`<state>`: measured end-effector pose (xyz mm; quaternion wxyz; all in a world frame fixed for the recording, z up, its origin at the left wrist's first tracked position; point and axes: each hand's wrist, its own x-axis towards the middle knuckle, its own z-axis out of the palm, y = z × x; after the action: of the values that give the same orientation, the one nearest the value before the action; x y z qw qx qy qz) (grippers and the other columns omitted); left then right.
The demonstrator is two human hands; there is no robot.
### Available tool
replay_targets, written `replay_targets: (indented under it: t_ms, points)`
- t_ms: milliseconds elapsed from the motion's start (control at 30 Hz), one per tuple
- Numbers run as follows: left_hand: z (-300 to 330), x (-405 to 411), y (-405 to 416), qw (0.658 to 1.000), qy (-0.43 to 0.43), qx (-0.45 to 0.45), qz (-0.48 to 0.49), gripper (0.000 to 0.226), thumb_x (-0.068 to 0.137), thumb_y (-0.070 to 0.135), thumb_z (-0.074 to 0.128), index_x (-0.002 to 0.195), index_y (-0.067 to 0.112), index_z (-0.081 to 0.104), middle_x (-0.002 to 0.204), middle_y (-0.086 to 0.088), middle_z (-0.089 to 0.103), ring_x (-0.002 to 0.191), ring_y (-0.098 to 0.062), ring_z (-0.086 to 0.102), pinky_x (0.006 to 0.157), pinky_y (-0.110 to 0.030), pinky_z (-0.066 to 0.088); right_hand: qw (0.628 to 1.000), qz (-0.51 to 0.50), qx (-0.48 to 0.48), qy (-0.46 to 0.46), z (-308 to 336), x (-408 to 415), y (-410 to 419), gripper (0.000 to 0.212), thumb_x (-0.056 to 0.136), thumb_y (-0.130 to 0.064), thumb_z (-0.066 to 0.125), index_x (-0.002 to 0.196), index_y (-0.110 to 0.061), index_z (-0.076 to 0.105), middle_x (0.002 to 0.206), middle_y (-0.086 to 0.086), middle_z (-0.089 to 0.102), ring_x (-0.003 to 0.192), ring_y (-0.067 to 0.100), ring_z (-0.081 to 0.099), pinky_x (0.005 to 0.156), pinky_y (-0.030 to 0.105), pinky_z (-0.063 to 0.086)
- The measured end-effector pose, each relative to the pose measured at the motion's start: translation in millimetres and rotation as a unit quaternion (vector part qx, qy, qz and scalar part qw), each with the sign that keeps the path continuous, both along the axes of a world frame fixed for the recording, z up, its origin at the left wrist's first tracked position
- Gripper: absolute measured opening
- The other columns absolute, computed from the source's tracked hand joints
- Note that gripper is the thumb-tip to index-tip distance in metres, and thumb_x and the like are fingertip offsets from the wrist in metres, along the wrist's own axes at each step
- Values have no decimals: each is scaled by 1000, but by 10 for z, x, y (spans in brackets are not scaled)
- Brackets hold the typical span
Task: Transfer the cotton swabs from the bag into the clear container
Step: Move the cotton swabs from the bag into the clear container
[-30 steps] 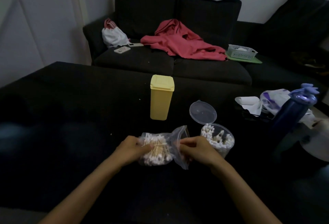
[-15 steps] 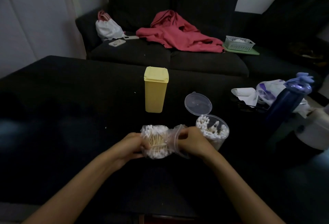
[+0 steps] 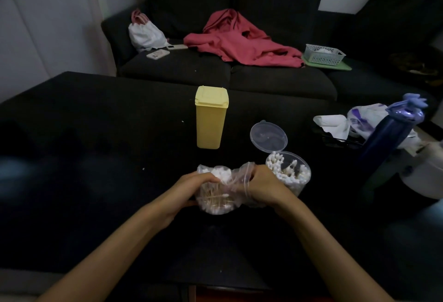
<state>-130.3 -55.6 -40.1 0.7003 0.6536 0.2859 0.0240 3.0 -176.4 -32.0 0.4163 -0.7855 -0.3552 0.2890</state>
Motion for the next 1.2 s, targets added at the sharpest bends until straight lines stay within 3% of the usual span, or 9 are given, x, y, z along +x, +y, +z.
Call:
replay_targets:
  t_ms: [100, 233, 400, 500, 633, 833, 967, 1100, 1200]
  points:
    - [20, 5, -5, 1000, -7, 15, -3, 24, 85, 20, 54, 106, 19, 65, 104, -4, 71, 98, -18, 66, 92, -32, 50, 1000, -4, -6, -7, 23, 31, -23, 23, 74, -15, 77, 58, -15, 61, 61, -1, 60, 58, 10, 57, 51, 20, 46]
    - [14, 2, 26, 998, -15, 47, -31, 25, 83, 20, 66, 108, 24, 66, 100, 4, 72, 91, -5, 69, 77, -19, 52, 999, 2, -28, -31, 46, 63, -47, 26, 79, -16, 71, 60, -20, 54, 60, -7, 58, 47, -4, 54, 45, 11, 40]
    - [25, 2, 76, 991, -4, 124, -41, 15, 86, 12, 63, 99, 19, 66, 96, 0, 71, 86, -7, 70, 74, -19, 55, 999, 33, 4, -30, 10, 21, -50, 16, 76, -23, 77, 72, -12, 66, 64, -8, 61, 54, -6, 58, 50, 10, 43]
    - [13, -14, 86, 983, -15, 172, -69, 40, 82, 15, 69, 118, 24, 55, 109, 4, 64, 95, -8, 66, 80, -24, 55, 999, 12, 7, -43, 0, -4, 1, 14, 72, -24, 79, 70, -16, 67, 67, -5, 65, 61, 4, 62, 55, 19, 48]
    - [27, -35, 87, 985, -45, 130, -105, 33, 89, 21, 61, 120, 28, 55, 109, 3, 65, 95, -8, 68, 71, -23, 56, 998, 16, -31, -50, 51, -11, 3, 19, 74, -25, 77, 63, -19, 62, 59, -7, 62, 55, 2, 60, 50, 16, 46]
    - [80, -36, 149, 995, -13, 84, -45, 25, 97, 11, 45, 113, 24, 58, 98, -2, 67, 78, -5, 69, 62, -18, 56, 997, 17, -69, -15, 128, 76, -85, 13, 82, -11, 63, 73, -6, 70, 65, 7, 60, 54, 9, 51, 46, 12, 41]
    - [101, -1, 170, 994, 12, 93, -60, 33, 94, 1, 42, 115, 19, 61, 98, -5, 67, 80, -10, 66, 60, -17, 55, 994, 55, -95, -12, 99, 57, -79, 16, 83, -20, 66, 78, -5, 67, 69, 7, 65, 56, 10, 57, 51, 18, 45]
    - [84, -3, 225, 990, 8, 124, -63, 34, 92, -1, 42, 110, 18, 63, 93, -3, 67, 72, -5, 67, 58, -17, 52, 990, 104, -95, -3, 100, 77, -97, 8, 84, -7, 63, 78, -11, 61, 64, 1, 68, 58, 9, 65, 59, 23, 55]
    - [59, 9, 242, 988, 2, 137, -71, 32, 93, 0, 44, 107, 21, 63, 94, 0, 67, 72, -2, 69, 58, -15, 50, 987, 123, -103, -19, 131, 102, -123, 13, 84, -11, 67, 94, -3, 64, 81, 11, 72, 70, 19, 69, 66, 28, 57]
